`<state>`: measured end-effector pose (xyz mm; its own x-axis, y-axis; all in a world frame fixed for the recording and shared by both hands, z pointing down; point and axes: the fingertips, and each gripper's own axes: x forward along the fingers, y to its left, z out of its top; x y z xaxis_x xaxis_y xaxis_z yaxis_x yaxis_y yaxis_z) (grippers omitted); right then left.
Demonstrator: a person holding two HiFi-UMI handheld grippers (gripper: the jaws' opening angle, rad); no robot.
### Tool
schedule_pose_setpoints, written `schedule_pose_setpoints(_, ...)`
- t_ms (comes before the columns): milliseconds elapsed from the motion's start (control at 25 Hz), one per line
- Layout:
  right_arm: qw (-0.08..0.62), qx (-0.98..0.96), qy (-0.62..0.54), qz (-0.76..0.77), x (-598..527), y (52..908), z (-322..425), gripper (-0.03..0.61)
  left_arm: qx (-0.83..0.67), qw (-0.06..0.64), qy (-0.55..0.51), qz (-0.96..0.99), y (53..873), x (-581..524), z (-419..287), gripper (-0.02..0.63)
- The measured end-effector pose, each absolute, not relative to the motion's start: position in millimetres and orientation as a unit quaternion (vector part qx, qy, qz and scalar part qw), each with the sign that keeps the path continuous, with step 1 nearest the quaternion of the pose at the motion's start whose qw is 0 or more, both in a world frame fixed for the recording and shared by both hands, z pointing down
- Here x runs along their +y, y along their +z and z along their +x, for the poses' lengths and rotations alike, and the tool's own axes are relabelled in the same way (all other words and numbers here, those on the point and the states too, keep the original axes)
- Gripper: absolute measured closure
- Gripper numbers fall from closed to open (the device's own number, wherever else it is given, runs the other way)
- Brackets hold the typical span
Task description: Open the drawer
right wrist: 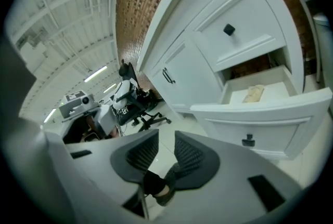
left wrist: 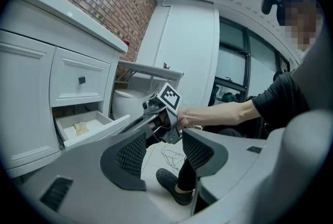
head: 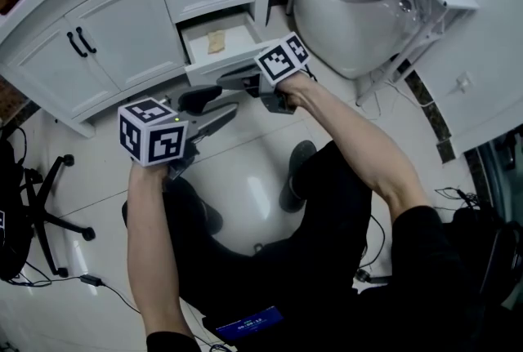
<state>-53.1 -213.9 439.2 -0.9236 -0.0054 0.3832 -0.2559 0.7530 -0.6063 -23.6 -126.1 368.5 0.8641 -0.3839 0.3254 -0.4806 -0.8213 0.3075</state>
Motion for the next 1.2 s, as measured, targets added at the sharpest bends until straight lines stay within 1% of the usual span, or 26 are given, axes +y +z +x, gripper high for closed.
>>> schedule_pose_setpoints(360, 0.115, -0.946, 0.299, 0.044, -183.1, 379.6, -36.3, 0.476, -0.244, 0.194, 0.097, 0.945, 358.8, -111.4, -41.9, 0.399)
schedule_pose_setpoints(560, 0.107, -0.955, 0.275, 0.013, -159.6, 363.9, -32.3, 0.476, -0.248, 0.194, 0.087, 0.945, 354.9, -104.4, -46.0, 0.399)
schedule_pose_setpoints(880, 0.09, -0.962, 0.255, -0.034, -119.4, 341.8, -22.9, 0.476, -0.239, 0.192, 0.084, 0.948, 352.5, -83.2, -29.6, 0.399)
schedule_pose_setpoints(1200, 0.096, -0.962, 0.251, -0.047, -98.7, 342.5, -12.4, 0.476, -0.241, 0.187, 0.08, 0.949, 350.4, -64.4, -17.9, 0.399)
